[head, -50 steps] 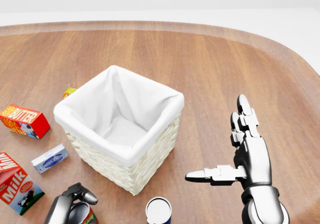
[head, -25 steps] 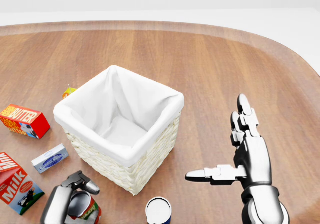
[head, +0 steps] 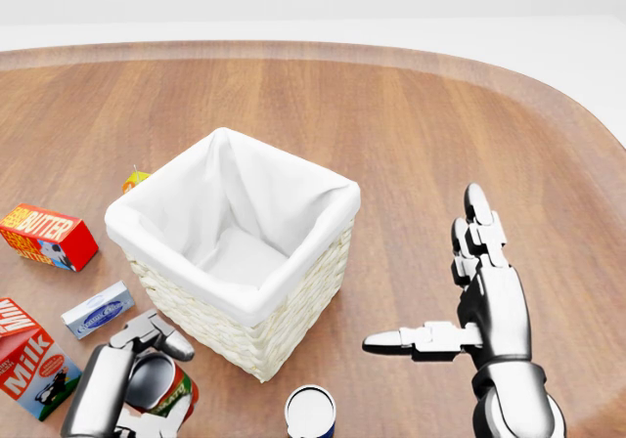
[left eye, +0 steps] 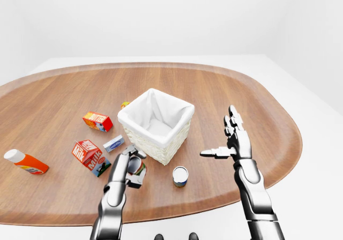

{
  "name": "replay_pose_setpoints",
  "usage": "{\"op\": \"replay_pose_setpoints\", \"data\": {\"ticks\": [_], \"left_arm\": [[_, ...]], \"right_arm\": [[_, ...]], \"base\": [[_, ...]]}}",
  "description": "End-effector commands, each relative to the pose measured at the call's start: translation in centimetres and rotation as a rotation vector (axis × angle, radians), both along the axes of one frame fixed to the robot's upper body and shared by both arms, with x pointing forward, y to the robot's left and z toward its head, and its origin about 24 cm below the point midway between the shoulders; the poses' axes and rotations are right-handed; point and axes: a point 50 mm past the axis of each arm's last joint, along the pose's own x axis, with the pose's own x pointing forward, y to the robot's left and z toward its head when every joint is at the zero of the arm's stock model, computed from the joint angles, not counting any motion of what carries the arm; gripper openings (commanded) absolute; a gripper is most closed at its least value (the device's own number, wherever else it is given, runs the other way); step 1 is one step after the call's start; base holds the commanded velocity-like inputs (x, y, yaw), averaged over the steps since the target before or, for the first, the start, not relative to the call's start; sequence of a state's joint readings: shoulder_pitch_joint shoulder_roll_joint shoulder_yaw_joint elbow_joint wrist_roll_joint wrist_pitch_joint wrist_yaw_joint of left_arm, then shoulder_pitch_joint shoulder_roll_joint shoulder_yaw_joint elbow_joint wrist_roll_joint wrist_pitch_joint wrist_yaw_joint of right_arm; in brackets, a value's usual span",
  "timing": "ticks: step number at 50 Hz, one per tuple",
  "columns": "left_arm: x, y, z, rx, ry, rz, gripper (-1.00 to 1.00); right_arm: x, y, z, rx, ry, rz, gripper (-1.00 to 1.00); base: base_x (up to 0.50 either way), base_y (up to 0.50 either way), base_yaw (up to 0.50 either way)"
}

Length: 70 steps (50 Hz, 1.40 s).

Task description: Pick up the tomato sauce, and put it in the basket.

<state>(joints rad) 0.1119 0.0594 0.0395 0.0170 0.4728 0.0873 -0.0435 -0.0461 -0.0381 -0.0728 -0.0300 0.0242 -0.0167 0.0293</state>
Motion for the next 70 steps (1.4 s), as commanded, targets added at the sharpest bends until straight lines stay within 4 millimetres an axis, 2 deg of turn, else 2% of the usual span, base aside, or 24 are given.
{"op": "replay_pose_setpoints", "data": {"ticks": [1, 33, 43, 52, 60, 70], "left_arm": [[-0.3, -0.3, 3.0, -0.022, -0.131, -0.004, -1.00], [-0.9, -1.2, 7.9, -0.004, -0.312, -0.076, -1.00], [-0.9, -1.7, 10.9, 0.028, -0.424, -0.129, -1.00], [-0.6, -1.9, 12.1, 0.045, -0.469, -0.152, -1.00], [-0.4, -2.6, 14.7, 0.106, -0.564, -0.212, -1.00], [0.0, -3.2, 15.6, 0.114, -0.599, -0.243, -1.00]], "right_arm": [[0.0, 0.0, 0.0, -0.001, 0.000, 0.001, 1.00], [0.0, 0.0, 0.0, -0.002, -0.002, 0.000, 1.00], [0.0, 0.0, 0.0, -0.004, -0.002, -0.003, 1.00], [0.1, -0.1, -0.1, -0.004, -0.002, -0.005, 1.00], [0.1, -0.1, 0.0, -0.006, -0.002, -0.006, 1.00], [0.1, 0.0, -0.3, -0.009, -0.002, -0.004, 1.00]], "base": [[0.00, 0.00, 0.00], [0.00, 0.00, 0.00], [0.00, 0.00, 0.00], [0.00, 0.00, 0.00], [0.00, 0.00, 0.00], [0.00, 0.00, 0.00]]}}
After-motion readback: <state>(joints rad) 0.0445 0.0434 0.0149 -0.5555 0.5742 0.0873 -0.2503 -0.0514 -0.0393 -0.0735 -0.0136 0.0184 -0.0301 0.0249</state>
